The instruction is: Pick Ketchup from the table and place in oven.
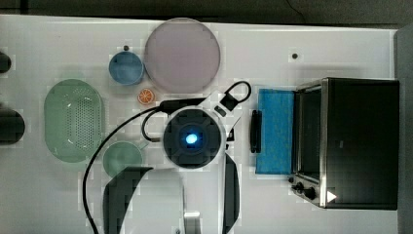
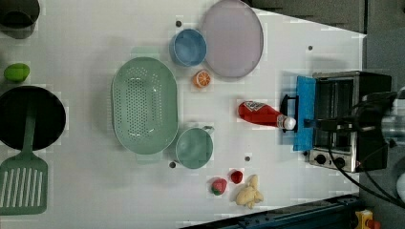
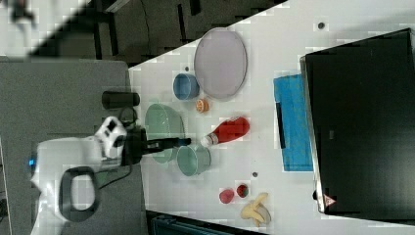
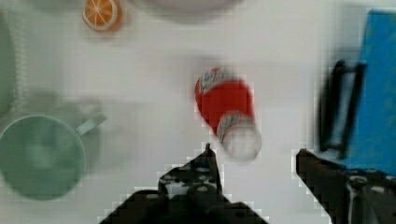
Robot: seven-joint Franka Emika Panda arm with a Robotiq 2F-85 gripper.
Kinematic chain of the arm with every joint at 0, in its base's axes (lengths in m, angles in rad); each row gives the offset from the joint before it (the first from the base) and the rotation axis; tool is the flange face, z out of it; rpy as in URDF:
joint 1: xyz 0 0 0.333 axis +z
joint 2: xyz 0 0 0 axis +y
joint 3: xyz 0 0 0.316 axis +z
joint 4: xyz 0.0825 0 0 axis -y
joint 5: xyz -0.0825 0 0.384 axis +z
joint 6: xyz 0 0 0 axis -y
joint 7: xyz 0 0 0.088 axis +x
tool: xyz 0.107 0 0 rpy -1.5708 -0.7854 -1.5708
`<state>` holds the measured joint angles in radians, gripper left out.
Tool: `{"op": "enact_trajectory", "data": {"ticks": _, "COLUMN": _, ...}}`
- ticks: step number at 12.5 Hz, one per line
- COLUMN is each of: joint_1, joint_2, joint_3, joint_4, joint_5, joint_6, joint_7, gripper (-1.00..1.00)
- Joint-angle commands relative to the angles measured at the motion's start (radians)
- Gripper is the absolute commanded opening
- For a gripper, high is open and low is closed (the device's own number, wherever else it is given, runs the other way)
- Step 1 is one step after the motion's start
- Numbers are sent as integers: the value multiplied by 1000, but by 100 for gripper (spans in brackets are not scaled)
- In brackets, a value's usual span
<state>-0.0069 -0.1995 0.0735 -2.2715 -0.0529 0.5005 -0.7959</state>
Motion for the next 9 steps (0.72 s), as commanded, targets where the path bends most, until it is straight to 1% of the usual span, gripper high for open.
{"op": "enact_trajectory", "data": {"ticks": 1, "joint_1": -3, "joint_2": 70, "joint_3": 10, "joint_4": -7, "joint_5": -185, "joint_6": -56, "joint_7": 139, "gripper": 22}}
{"op": "enact_trajectory", "data": {"ticks": 3, "joint_1": -7, "joint_2": 114, "joint_3": 4, "joint_4": -6, "joint_5": -409, "joint_6": -55, "joint_7": 316, "gripper": 22}}
{"op": "enact_trajectory", "data": {"ticks": 4, "joint_1": -9, "joint_2": 141, "joint_3": -5, "joint_4": -5, "joint_5": -490, "joint_6": -55, "joint_7": 403, "gripper": 22}}
{"op": "enact_trajectory", "data": {"ticks": 6, "joint_1": -14, "joint_2": 202, "joint_3": -35, "joint_4": -1, "joint_5": -585, "joint_6": -49, "joint_7": 500, "gripper": 22}}
{"op": "enact_trajectory", "data": {"ticks": 9, "joint_1": -19, "joint_2": 316, "joint_3": -101, "joint_4": 9, "joint_5": -655, "joint_6": 29, "joint_7": 511, "gripper": 22}}
